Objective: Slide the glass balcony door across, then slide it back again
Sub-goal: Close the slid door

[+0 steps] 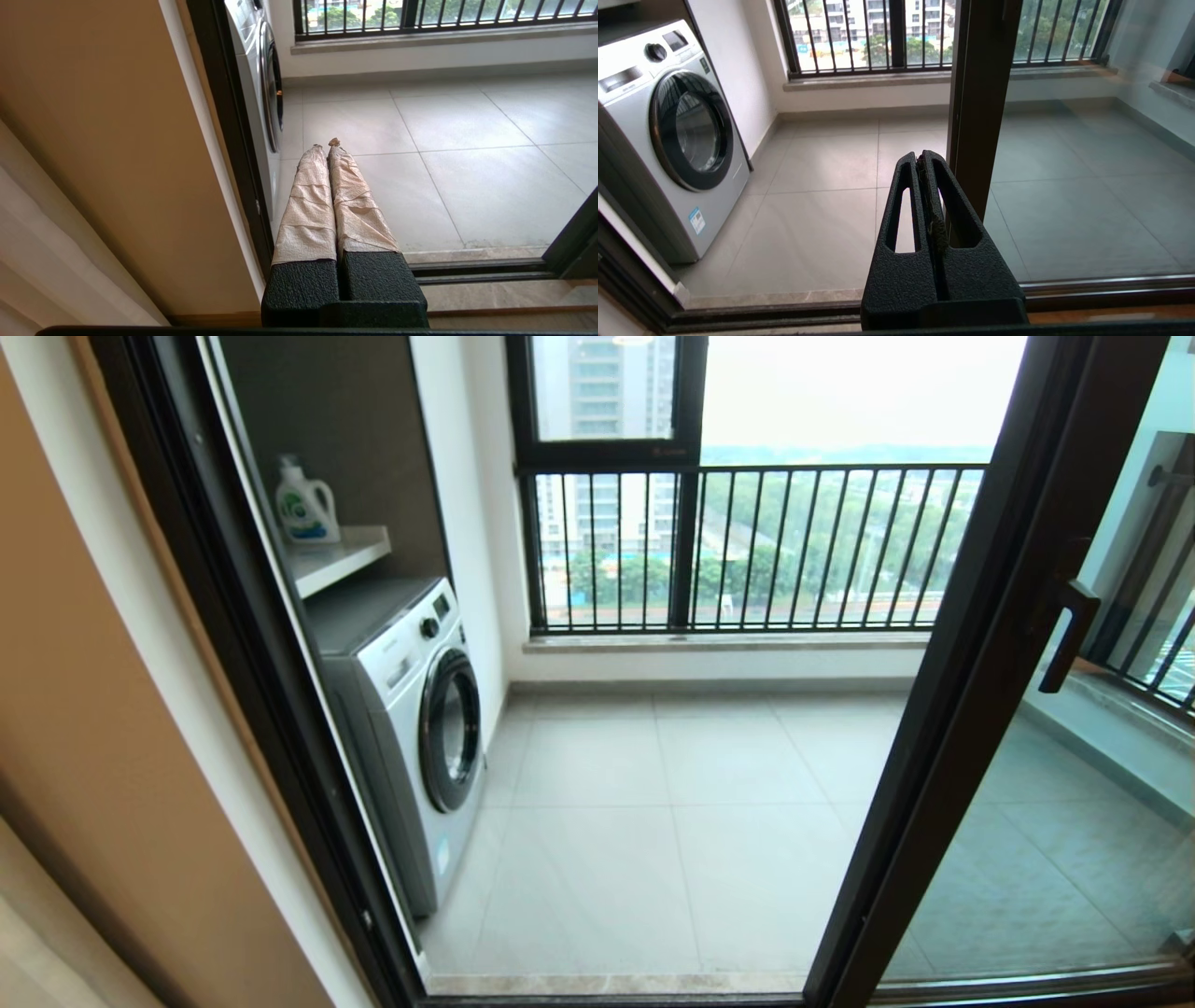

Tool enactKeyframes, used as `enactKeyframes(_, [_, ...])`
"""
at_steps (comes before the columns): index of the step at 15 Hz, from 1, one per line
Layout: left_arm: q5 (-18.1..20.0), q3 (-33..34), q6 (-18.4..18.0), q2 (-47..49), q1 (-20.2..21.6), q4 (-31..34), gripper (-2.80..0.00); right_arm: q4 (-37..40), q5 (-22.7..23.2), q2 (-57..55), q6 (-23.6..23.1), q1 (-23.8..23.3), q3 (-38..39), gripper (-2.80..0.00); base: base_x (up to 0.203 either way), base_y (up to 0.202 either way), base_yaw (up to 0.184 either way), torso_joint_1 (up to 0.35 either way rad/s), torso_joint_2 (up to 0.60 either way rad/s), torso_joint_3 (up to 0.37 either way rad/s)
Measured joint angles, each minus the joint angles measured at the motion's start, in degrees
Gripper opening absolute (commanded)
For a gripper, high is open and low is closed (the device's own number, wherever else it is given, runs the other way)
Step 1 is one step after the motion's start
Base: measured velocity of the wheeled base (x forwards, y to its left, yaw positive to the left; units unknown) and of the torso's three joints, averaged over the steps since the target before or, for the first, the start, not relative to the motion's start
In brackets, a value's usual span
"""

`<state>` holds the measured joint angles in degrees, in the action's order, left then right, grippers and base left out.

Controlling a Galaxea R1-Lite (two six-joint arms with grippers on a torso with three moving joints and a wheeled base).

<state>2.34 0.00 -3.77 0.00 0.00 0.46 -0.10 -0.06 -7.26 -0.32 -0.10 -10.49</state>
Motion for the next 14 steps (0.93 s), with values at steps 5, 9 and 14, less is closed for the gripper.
enactKeyframes(5, [0.02,0.00,0.00,0.00,0.00,0.00,-2.80,-1.56,5.79,-12.53,-6.86,0.02,-6.81,-2.80,0.000,0.000,0.000,0.000,0.00,0.000])
enactKeyframes(9, [0.04,0.00,0.00,0.00,0.00,0.00,-2.80,-1.47,4.70,-16.85,-0.31,-0.06,-15.99,-2.80,0.000,0.000,0.000,0.000,0.00,0.000])
enactKeyframes(14, [0.00,0.00,0.02,0.00,0.00,-0.01,-2.80,-1.16,2.38,-25.86,0.23,-0.16,-28.99,-2.80,0.000,0.000,0.000,0.000,0.00,0.000])
